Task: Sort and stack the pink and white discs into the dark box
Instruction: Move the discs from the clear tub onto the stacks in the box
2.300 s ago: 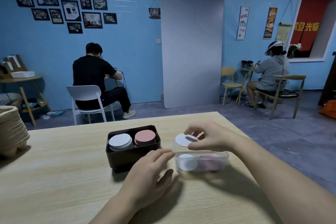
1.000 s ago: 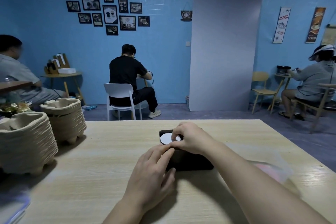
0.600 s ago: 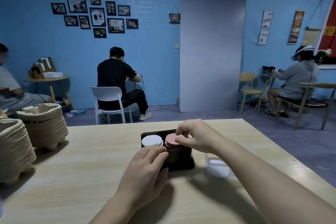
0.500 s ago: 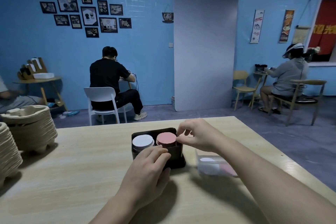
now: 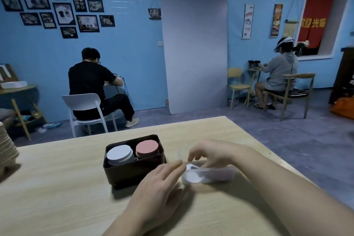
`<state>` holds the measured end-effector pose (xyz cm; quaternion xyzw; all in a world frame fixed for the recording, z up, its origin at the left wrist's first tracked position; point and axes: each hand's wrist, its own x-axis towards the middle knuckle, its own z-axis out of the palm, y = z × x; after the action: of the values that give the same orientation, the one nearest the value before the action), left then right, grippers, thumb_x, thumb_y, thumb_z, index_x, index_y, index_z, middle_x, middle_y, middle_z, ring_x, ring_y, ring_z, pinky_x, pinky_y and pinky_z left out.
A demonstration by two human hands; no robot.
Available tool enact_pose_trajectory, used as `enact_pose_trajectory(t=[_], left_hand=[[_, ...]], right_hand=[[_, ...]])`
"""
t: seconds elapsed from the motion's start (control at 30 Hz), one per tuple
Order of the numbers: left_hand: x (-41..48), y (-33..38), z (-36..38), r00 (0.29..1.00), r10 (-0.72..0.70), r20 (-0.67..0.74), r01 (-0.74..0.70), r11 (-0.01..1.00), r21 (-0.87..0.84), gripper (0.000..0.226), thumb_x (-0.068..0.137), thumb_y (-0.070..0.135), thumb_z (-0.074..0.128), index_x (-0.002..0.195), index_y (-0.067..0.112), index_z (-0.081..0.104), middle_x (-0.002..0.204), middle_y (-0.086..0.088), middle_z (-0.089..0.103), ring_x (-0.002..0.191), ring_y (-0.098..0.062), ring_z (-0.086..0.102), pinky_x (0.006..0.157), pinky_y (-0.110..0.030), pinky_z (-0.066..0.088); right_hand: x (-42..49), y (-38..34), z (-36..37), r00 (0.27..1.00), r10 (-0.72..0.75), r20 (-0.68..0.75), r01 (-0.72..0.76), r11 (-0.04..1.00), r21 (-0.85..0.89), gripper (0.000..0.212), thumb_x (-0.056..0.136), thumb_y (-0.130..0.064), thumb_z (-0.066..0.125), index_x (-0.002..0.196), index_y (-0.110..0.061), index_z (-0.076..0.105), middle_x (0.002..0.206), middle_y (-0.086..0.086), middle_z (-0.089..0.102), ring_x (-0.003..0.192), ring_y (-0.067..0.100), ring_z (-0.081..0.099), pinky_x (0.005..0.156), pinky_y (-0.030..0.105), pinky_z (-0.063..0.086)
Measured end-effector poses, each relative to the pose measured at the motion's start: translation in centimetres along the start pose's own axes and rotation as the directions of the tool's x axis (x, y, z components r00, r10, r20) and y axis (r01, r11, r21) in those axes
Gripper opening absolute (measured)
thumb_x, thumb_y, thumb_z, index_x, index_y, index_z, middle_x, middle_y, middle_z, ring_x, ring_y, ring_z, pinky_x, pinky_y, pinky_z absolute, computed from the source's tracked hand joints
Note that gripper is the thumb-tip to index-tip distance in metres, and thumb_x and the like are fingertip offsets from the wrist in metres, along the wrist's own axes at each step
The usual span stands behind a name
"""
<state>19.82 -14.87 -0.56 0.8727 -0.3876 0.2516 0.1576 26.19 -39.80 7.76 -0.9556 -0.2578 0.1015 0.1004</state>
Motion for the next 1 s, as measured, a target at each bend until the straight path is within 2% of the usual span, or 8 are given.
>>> enact_pose_trajectory(t=[0.17, 0.33, 0.43, 0.5, 0.63, 0.7, 0.87, 1.0], left_hand=[[0.0, 0.2, -0.1, 0.999, -0.032, 0.004, 0.032, 0.999, -0.024, 0.058, 0.094, 0.041, 0.055, 0.150, 0.029, 0.046, 0.154, 0.014, 0.045, 0.133, -0.010, 0.048, 0.105, -0.025, 0.045], [0.2, 0.3, -0.1, 0.998, -0.055, 0.016, 0.055, 0.997, -0.050, 0.059, 0.095, 0.042, 0.053, 0.152, 0.035, 0.039, 0.155, 0.016, 0.043, 0.132, -0.010, 0.048, 0.106, -0.025, 0.043], [0.1, 0.3, -0.1, 0.998, -0.062, 0.018, 0.063, 0.996, -0.060, 0.059, 0.095, 0.041, 0.053, 0.152, 0.035, 0.040, 0.155, 0.016, 0.043, 0.131, -0.010, 0.049, 0.104, -0.027, 0.046], [0.1, 0.3, 0.0, 0.998, -0.062, 0.018, 0.063, 0.996, -0.056, 0.058, 0.095, 0.042, 0.053, 0.152, 0.033, 0.041, 0.155, 0.016, 0.043, 0.130, -0.010, 0.050, 0.104, -0.027, 0.046], [0.0, 0.4, 0.0, 0.998, -0.061, 0.016, 0.062, 0.997, -0.036, 0.057, 0.095, 0.042, 0.053, 0.150, 0.030, 0.045, 0.155, 0.015, 0.043, 0.128, -0.010, 0.051, 0.103, -0.026, 0.046], [0.0, 0.4, -0.1, 0.998, -0.061, 0.016, 0.062, 0.998, -0.027, 0.057, 0.095, 0.042, 0.053, 0.150, 0.029, 0.045, 0.155, 0.014, 0.043, 0.128, -0.010, 0.051, 0.102, -0.026, 0.047], [0.0, 0.5, -0.2, 0.999, -0.040, 0.012, 0.040, 0.999, -0.011, 0.055, 0.094, 0.040, 0.058, 0.147, 0.028, 0.048, 0.152, 0.013, 0.047, 0.125, -0.011, 0.053, 0.098, -0.027, 0.049], [0.0, 0.3, -0.5, 0.999, -0.032, 0.000, 0.032, 0.999, 0.016, 0.050, 0.096, 0.044, 0.056, 0.143, 0.029, 0.051, 0.149, 0.011, 0.050, 0.126, -0.012, 0.054, 0.096, -0.029, 0.052]], right_hand=[[0.7, -0.2, -0.2, 0.993, -0.024, 0.119, 0.034, 0.996, -0.085, 0.047, 0.081, -0.028, 0.077, 0.124, -0.037, 0.063, 0.121, -0.015, 0.063, 0.111, 0.006, 0.059, 0.095, 0.035, 0.053], [0.8, -0.4, -0.5, 0.986, -0.026, 0.168, 0.047, 0.991, -0.127, 0.055, 0.079, -0.023, 0.081, 0.129, -0.036, 0.061, 0.128, -0.009, 0.062, 0.114, 0.012, 0.057, 0.096, 0.036, 0.052], [0.8, -0.2, -0.2, 0.989, -0.033, 0.146, 0.050, 0.993, -0.111, 0.057, 0.077, -0.024, 0.084, 0.127, -0.038, 0.062, 0.124, -0.013, 0.063, 0.108, 0.007, 0.058, 0.090, 0.032, 0.053], [0.8, -0.1, 0.0, 0.991, -0.047, 0.126, 0.060, 0.993, -0.101, 0.053, 0.077, -0.023, 0.084, 0.125, -0.035, 0.063, 0.121, -0.014, 0.064, 0.107, 0.003, 0.057, 0.091, 0.030, 0.052], [0.5, -0.1, -0.1, 0.996, -0.041, 0.075, 0.045, 0.998, -0.047, 0.042, 0.080, -0.024, 0.078, 0.119, -0.032, 0.066, 0.115, -0.015, 0.066, 0.106, 0.003, 0.062, 0.093, 0.033, 0.055], [0.1, 0.0, -0.5, 0.999, -0.024, 0.033, 0.024, 0.999, 0.026, 0.038, 0.082, -0.024, 0.078, 0.118, -0.030, 0.067, 0.112, -0.017, 0.067, 0.104, -0.001, 0.063, 0.091, 0.029, 0.055], [-1.5, 0.0, -2.5, 0.997, 0.038, -0.067, -0.025, 0.983, 0.179, 0.035, 0.078, -0.032, 0.082, 0.110, -0.035, 0.068, 0.103, -0.021, 0.066, 0.094, -0.006, 0.064, 0.074, 0.016, 0.050], [-2.5, -0.8, -3.3, 0.988, 0.046, -0.145, -0.014, 0.977, 0.214, 0.035, 0.079, -0.030, 0.081, 0.111, -0.032, 0.068, 0.109, -0.019, 0.066, 0.098, -0.003, 0.063, 0.078, 0.016, 0.053]])
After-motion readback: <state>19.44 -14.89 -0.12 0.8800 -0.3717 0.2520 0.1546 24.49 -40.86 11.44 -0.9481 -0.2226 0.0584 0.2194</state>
